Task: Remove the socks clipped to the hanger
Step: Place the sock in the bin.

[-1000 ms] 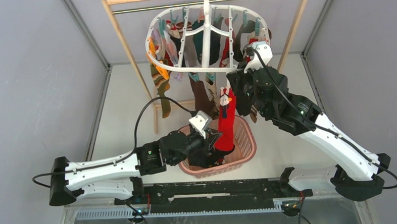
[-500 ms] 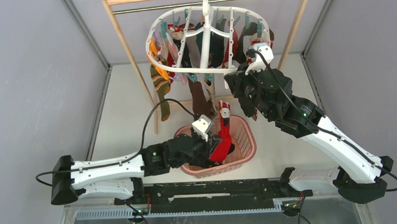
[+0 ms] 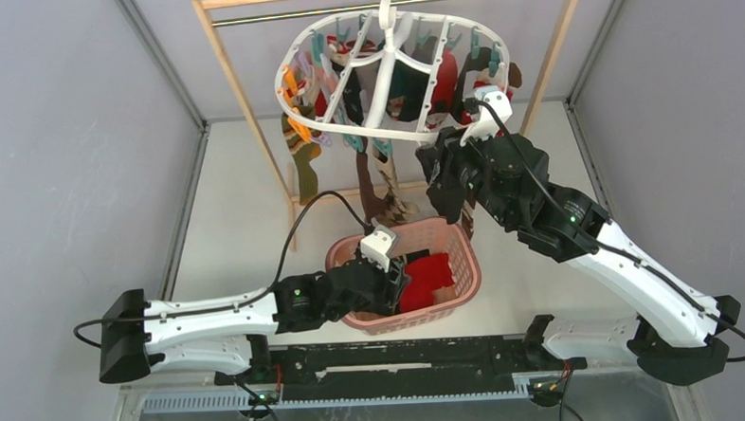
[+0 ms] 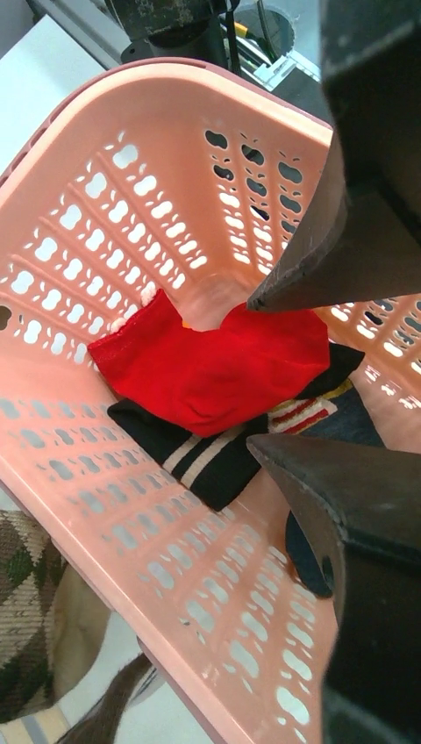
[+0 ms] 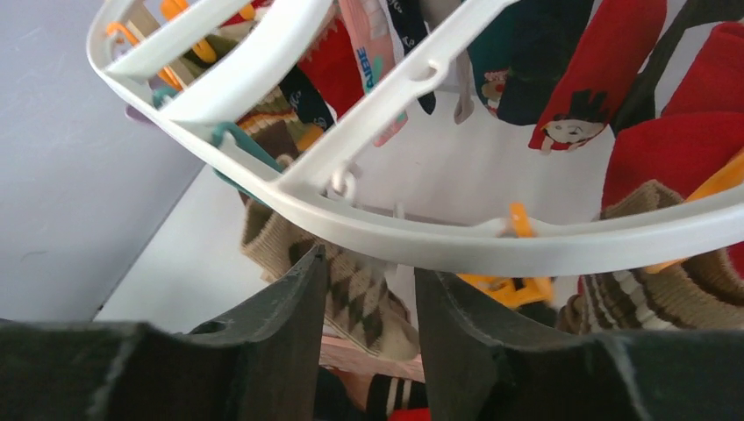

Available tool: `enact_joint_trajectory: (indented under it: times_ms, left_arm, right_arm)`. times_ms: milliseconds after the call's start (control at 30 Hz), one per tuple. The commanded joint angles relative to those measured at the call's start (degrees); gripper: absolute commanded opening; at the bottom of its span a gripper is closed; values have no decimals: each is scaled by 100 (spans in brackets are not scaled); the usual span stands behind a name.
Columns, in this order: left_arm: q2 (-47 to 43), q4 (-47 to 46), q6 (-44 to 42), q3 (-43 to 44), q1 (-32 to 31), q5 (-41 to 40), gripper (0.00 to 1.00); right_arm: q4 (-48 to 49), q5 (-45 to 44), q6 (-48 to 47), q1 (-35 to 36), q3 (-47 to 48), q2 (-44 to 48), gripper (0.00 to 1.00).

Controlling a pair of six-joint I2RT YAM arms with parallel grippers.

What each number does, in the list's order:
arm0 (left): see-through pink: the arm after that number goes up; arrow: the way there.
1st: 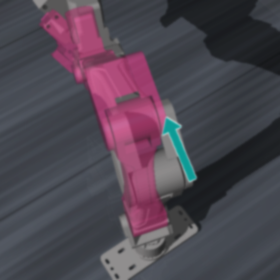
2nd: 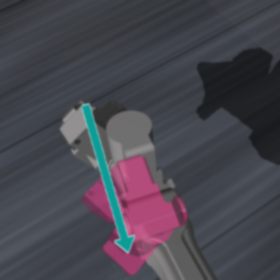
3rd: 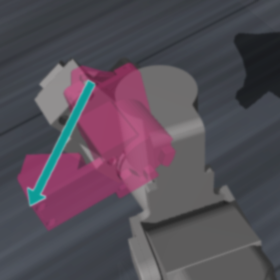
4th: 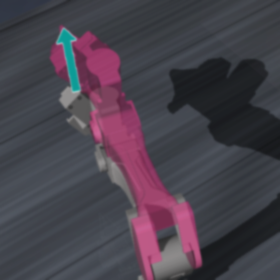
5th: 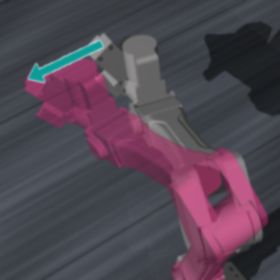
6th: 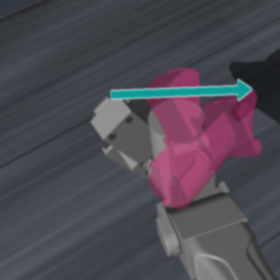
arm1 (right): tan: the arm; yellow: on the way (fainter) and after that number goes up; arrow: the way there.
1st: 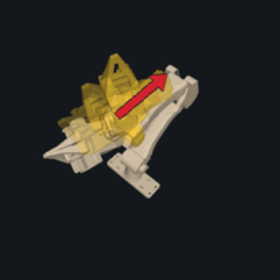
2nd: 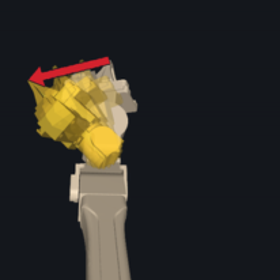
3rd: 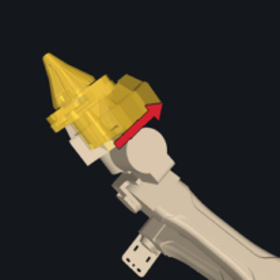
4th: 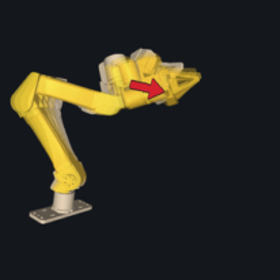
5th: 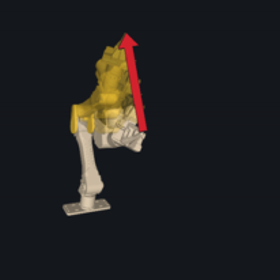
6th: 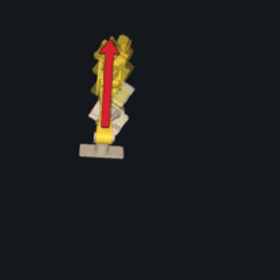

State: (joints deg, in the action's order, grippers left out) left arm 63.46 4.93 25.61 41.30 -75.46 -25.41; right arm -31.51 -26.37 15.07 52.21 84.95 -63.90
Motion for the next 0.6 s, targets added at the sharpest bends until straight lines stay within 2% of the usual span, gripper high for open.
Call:
enact_joint_trajectory:
  times_ms: [0,400,567]
  left_arm:
    - [-205,-38,130,-46,10,-209,59]
    - [-268,-27,131,-76,8,-245,60]
    - [-292,-36,120,-65,11,-239,60]
  right_arm:
    - [132,30,102,-16,-150,291,51]
    - [-68,-310,427,102,-1329,1397,54]
    - [-74,-514,317,53,-1489,1418,56]
